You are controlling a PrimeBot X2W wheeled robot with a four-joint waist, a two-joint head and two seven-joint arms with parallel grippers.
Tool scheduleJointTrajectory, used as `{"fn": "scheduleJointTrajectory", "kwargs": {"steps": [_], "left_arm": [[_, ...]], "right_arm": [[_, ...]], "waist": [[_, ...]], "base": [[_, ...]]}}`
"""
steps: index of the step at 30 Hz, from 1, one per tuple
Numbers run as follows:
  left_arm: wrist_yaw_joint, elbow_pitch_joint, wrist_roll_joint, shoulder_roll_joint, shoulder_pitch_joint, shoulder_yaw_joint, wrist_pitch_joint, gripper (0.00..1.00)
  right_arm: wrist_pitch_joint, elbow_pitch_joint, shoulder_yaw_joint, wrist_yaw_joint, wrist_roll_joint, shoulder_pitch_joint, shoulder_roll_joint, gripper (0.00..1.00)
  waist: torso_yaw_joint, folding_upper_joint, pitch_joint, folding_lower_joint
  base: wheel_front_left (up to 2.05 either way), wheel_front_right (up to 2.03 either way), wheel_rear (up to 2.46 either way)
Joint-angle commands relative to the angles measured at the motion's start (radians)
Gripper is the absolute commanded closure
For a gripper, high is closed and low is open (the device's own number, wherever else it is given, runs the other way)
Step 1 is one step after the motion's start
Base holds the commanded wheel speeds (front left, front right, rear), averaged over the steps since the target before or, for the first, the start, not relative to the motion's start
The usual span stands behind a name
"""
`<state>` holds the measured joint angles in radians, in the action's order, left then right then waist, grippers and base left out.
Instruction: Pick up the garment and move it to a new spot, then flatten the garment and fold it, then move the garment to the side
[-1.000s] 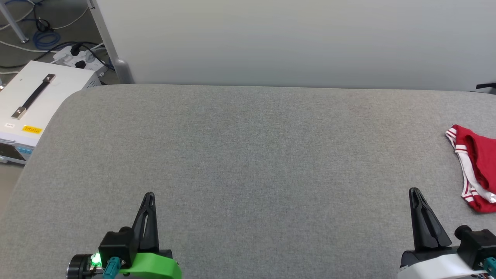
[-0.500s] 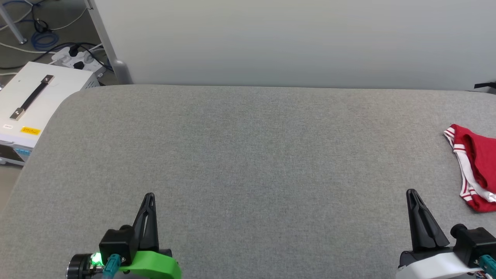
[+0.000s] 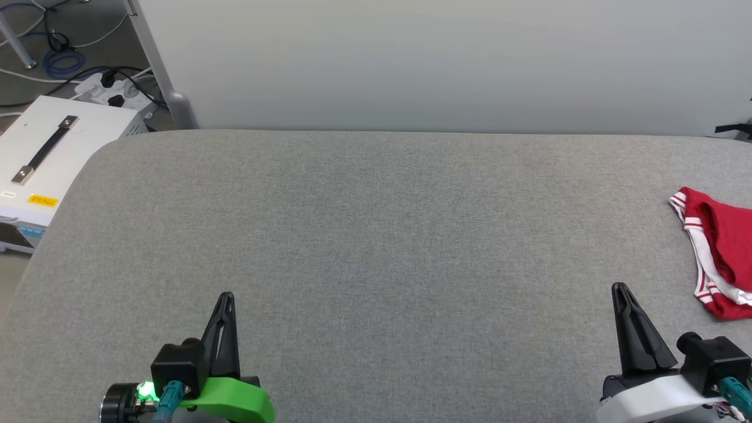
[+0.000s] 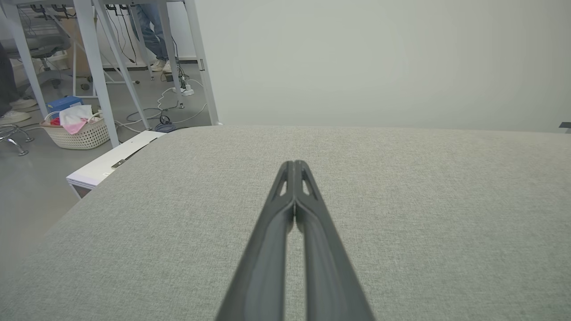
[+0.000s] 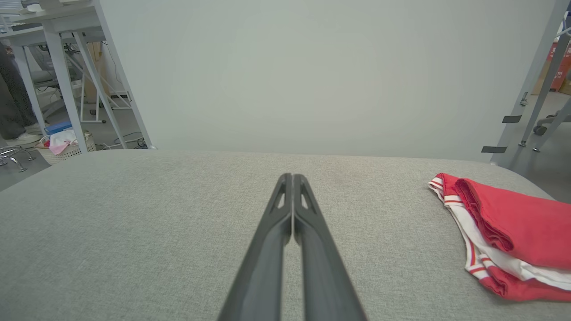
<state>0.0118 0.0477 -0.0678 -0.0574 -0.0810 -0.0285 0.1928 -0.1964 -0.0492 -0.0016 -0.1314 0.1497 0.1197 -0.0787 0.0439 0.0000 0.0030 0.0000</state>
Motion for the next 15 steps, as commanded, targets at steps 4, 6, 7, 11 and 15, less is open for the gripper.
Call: {"fn": "scheduleJointTrajectory", "kwargs": {"steps": [4, 6, 7, 11, 15], "left_arm": [[-0.003, -0.008, 0.015, 0.002, 0.020, 0.004, -0.012, 1.00], [-0.003, -0.009, 0.016, 0.002, 0.021, 0.004, -0.016, 1.00], [-0.004, -0.009, 0.016, 0.002, 0.022, 0.005, -0.018, 1.00], [-0.004, -0.011, 0.019, 0.002, 0.025, 0.006, -0.026, 1.00], [-0.004, -0.013, 0.021, 0.003, 0.027, 0.007, -0.034, 1.00]], "right_arm": [[0.015, 0.006, 0.000, 0.000, -0.016, -0.019, 0.002, 1.00], [0.019, 0.007, 0.000, 0.000, -0.019, -0.021, 0.003, 1.00], [0.021, 0.007, 0.000, 0.000, -0.021, -0.022, 0.003, 1.00], [0.029, 0.009, 0.000, 0.000, -0.027, -0.027, 0.004, 1.00], [0.037, 0.011, 0.000, 0.000, -0.033, -0.031, 0.005, 1.00]], "waist": [[-0.002, 0.0000, 0.000, 0.0000], [-0.003, 0.0000, 0.000, 0.0000], [-0.003, 0.0000, 0.000, 0.0000], [-0.005, 0.0000, 0.000, 0.0000], [-0.007, 0.0000, 0.000, 0.0000]], "base": [[0.00, 0.00, 0.00], [0.00, 0.00, 0.00], [0.00, 0.00, 0.00], [0.00, 0.00, 0.00], [0.00, 0.00, 0.00]]}}
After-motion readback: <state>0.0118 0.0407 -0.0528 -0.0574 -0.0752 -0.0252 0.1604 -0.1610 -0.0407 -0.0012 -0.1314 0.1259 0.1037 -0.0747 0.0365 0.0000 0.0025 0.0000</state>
